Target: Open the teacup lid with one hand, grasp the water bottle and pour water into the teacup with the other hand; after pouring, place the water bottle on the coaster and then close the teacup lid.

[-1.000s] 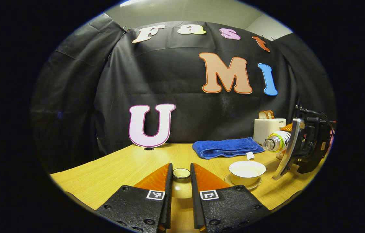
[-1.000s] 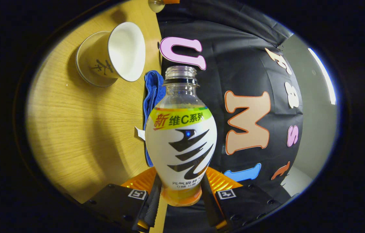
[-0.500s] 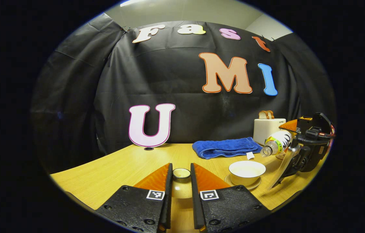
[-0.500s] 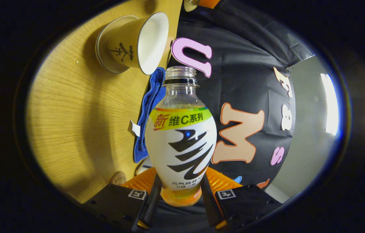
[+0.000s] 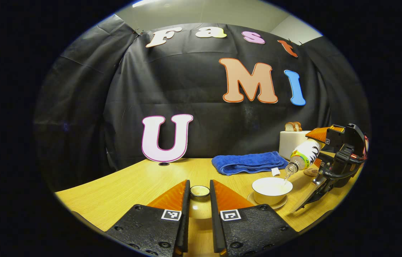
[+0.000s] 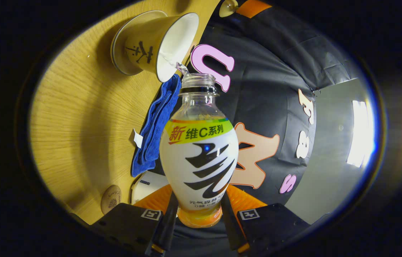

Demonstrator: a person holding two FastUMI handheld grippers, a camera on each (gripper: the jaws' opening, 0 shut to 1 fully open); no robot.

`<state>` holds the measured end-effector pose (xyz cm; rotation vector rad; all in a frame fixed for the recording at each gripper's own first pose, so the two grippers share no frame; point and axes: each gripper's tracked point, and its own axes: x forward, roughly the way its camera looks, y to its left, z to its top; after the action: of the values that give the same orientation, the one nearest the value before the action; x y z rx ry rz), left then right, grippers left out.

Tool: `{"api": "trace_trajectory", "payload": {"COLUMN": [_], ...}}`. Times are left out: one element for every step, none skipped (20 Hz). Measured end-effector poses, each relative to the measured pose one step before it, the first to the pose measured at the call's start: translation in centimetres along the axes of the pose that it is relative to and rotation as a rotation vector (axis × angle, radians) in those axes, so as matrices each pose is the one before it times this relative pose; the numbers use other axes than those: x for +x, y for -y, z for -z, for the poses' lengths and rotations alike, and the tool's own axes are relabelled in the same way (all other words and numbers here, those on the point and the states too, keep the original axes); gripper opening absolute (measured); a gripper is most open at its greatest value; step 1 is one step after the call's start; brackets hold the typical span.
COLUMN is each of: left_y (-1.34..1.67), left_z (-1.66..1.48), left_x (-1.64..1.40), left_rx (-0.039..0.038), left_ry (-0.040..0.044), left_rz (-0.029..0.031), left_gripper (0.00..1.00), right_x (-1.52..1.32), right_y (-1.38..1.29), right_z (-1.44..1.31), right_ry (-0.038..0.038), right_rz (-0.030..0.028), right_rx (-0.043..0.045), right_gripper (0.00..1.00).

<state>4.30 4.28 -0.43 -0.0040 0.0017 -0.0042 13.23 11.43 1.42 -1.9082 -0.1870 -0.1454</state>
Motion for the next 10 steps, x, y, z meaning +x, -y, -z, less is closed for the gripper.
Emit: {"api": "trace_trajectory", "payload": {"left_y": [-0.016, 0.056, -0.032, -0.008, -0.029, 0.029, -0.015, -0.022, 0.020, -0.001], "left_z": [0.033, 0.015, -0.020, -0.021, 0.040, -0.012, 0.006, -0.030, 0.031, 0.007], "left_x": [0.019, -0.007, 0.022, -0.003, -0.019, 0.033, -0.011, 0.007, -0.052, 0.038], "left_rx": [-0.00038, 0.00035, -0.00017, 0.00009, 0.00007, -0.00012, 0.00014, -0.00008, 0.00022, -0.00006], "left_ry": [0.00058, -0.00067, 0.00042, -0.00025, -0.00011, 0.00016, -0.00012, 0.00023, -0.00022, 0.00010], "left_rz": [-0.00008, 0.00010, -0.00005, 0.00004, 0.00003, 0.00000, 0.00014, 0.00000, -0.00001, 0.00001], "left_gripper": [0.25, 0.25, 0.25, 0.25, 0.25, 0.25, 0.25, 0.25, 0.25, 0.25], "right_x": [0.378, 0.092, 0.025, 0.013, 0.025, 0.034, 0.021, -0.012, 0.020, 0.085], "right_y": [0.412, 0.079, 0.167, 0.093, -0.070, -0.036, 0.046, 0.282, 0.060, -0.122], "right_z": [0.078, -0.055, -0.031, -0.149, -0.129, 0.051, -0.045, -0.050, 0.040, 0.027], "right_ry": [0.00485, 0.00638, 0.00386, 0.00532, 0.00306, 0.00254, 0.00383, 0.00133, 0.00379, 0.00242], "right_rz": [0.00923, 0.00849, 0.00989, 0.00277, -0.00525, -0.00273, 0.00319, 0.01004, 0.00506, 0.00051], "right_rx": [-0.01064, -0.00793, -0.00939, -0.00910, -0.00225, 0.00171, -0.00468, -0.00888, -0.00386, 0.00198], "right_gripper": [0.65, 0.65, 0.65, 0.65, 0.65, 0.65, 0.65, 0.65, 0.65, 0.65]}}
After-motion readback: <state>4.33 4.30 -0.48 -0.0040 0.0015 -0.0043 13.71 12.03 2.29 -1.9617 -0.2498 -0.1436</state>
